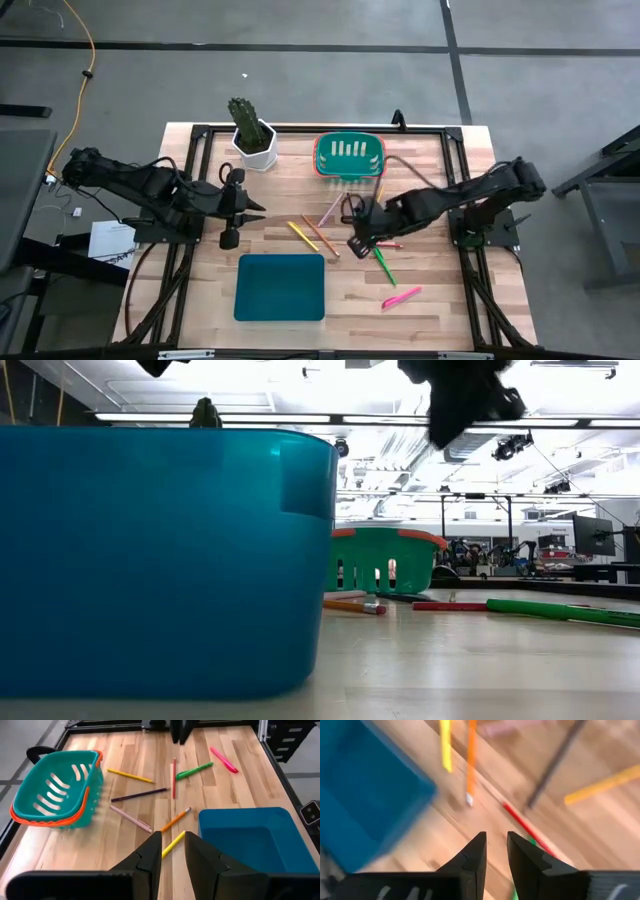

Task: Sort pens & pencils
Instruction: Put the green pen into the green basket

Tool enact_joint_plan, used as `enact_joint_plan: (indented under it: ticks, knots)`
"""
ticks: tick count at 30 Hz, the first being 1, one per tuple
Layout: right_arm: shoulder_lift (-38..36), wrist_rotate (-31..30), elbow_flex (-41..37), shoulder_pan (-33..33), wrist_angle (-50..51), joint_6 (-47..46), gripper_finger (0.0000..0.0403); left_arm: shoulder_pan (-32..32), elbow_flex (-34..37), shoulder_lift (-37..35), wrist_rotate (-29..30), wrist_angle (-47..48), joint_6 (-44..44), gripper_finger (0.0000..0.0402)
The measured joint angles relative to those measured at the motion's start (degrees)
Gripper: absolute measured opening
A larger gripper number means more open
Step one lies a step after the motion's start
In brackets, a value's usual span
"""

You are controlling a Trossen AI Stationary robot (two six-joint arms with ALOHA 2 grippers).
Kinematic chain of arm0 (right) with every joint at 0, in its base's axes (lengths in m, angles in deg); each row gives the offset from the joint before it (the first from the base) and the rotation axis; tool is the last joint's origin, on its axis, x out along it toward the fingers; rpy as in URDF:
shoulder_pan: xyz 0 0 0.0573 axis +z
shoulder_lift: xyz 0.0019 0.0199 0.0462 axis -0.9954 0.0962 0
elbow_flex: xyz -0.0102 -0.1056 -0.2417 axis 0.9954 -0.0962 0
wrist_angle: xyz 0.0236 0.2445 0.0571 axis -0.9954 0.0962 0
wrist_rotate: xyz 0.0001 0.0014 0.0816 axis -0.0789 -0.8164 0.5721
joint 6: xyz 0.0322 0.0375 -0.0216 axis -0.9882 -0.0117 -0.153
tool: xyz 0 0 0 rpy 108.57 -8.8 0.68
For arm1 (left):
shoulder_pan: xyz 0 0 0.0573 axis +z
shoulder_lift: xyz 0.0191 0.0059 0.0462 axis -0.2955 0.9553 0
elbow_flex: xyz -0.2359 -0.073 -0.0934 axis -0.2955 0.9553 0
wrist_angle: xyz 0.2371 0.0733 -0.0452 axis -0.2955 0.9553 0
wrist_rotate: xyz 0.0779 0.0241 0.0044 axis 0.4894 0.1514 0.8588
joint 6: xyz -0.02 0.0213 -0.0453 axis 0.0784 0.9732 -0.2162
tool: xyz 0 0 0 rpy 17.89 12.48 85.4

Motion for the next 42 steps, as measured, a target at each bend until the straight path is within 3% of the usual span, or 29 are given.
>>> enact_joint_plan:
  ticks: [5,14,25,32,42]
  knots:
    - [5.2,4.2,0.0,1.0,7.2,-4.5,0.0068,0.0,0.0,0.0,0.0,0.0,0.4,0.0072]
    - [11.2,5.5,0.0,4.1,1.8,-7.8,0.0074,0.0,0.0,0.0,0.0,2.8,0.6,0.0072]
    - [11.7,2.6,-1.5,5.7,6.5,-14.7,0.0149,0.0,0.0,0.0,-1.1,5.6,0.7,0.0072]
    - [11.6,6.9,-8.9,5.9,-0.7,-18.4,0.0144,0.0,0.0,0.0,-1.1,5.8,0.7,0.0072]
    - [11.5,7.4,-9.5,3.6,-3.7,-17.4,0.0140,0.0,0.0,0.0,-2.2,7.2,0.7,0.0072]
